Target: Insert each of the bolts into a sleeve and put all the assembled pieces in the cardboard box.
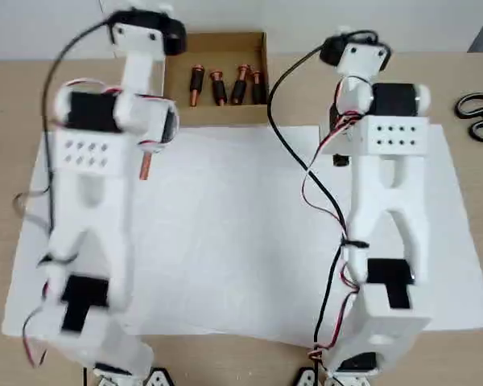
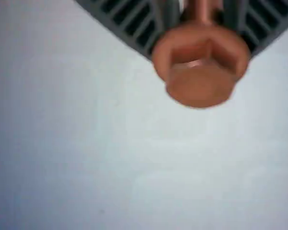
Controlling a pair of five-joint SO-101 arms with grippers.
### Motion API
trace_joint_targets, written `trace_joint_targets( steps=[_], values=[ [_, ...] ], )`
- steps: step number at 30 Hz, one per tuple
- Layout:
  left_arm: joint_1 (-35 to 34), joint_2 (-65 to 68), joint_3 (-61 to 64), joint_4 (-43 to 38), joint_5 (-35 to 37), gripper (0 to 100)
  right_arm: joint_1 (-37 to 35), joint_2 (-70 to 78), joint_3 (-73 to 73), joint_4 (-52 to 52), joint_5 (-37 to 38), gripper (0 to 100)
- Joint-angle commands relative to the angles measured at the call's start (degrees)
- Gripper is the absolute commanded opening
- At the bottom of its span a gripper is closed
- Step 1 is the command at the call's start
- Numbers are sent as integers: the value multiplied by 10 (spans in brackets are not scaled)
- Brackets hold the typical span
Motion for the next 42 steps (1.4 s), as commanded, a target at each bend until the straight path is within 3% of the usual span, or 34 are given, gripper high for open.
trace_joint_targets(
  steps=[1,8,14,19,27,36,42],
  values=[
    [4,-156,84,7,4,6,-1,-54,-4,-3,6,4],
    [3,-344,224,-14,21,6,-18,-110,0,2,6,4],
    [0,-421,304,-18,-31,6,-73,-252,61,2,6,4],
    [0,-448,360,-15,-28,6,-98,-406,160,0,6,4],
    [4,-503,415,-18,-27,6,-74,-626,381,-47,5,4],
    [3,-697,596,-215,-25,6,-71,-793,650,-216,7,4],
    [-1,-819,749,-265,88,6,-73,-909,804,-327,1,5]
  ],
)
